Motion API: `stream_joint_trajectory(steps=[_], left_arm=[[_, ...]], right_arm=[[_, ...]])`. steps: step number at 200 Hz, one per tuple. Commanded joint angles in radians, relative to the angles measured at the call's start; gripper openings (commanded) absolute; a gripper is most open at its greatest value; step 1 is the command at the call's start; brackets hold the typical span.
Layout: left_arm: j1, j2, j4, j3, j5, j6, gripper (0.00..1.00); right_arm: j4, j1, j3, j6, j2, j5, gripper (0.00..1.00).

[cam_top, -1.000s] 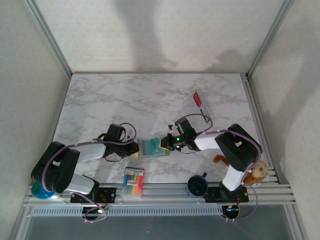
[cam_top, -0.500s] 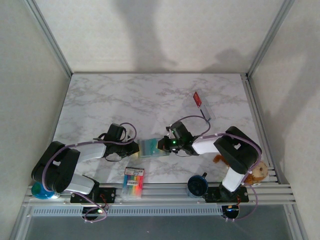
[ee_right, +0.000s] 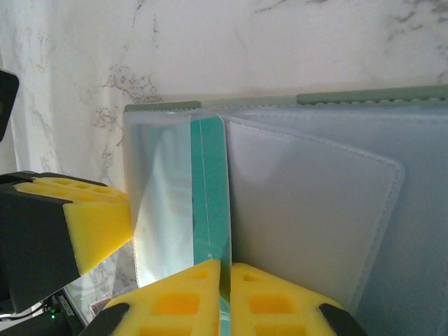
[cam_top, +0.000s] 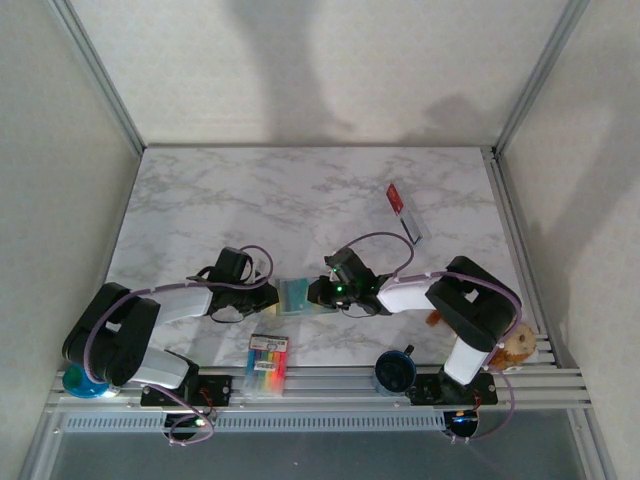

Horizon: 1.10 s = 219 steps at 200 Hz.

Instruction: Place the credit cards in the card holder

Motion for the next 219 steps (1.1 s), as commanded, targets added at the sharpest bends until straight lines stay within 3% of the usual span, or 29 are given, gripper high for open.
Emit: stream_joint_trajectory(steps=[1, 31, 66, 136, 171, 191, 219], left_arm=[[-0.02, 0.021, -0.003, -0.011, -0.06, -0.016, 0.1], [-0.023, 0.02, -0.005, -0.013, -0.068, -0.014, 0.1], [-0.024, 0.027, -0.015, -0.002, -0.069, -0.009, 0.1], [-0.025, -0.01, -0.025, -0.019, -0.105, -0.019, 0.13], [-0.026, 0.005, -0.019, -0.017, -0.095, -0.016, 0.11], [-0.026, 0.007, -0.004, -0.018, -0.087, -0.027, 0.11], [-0.028, 0.011, -0.018, -0.01, -0.088, -0.017, 0.1]], right_arm=[[-0.049, 0.029, 0.028, 0.02, 0.03, 0.011, 0.09], [-0.068, 0.047, 0.062, 0.016, 0.057, 0.005, 0.09], [-0.115, 0.076, 0.108, -0.013, 0.067, 0.014, 0.17], [-0.454, 0.075, 0.201, -0.207, -0.014, 0.121, 0.25], [-0.425, 0.077, 0.182, -0.198, -0.006, 0.086, 0.25], [-0.396, 0.084, 0.187, -0.192, 0.018, 0.055, 0.21], [-0.368, 0.1, 0.222, -0.195, 0.058, 0.034, 0.05]])
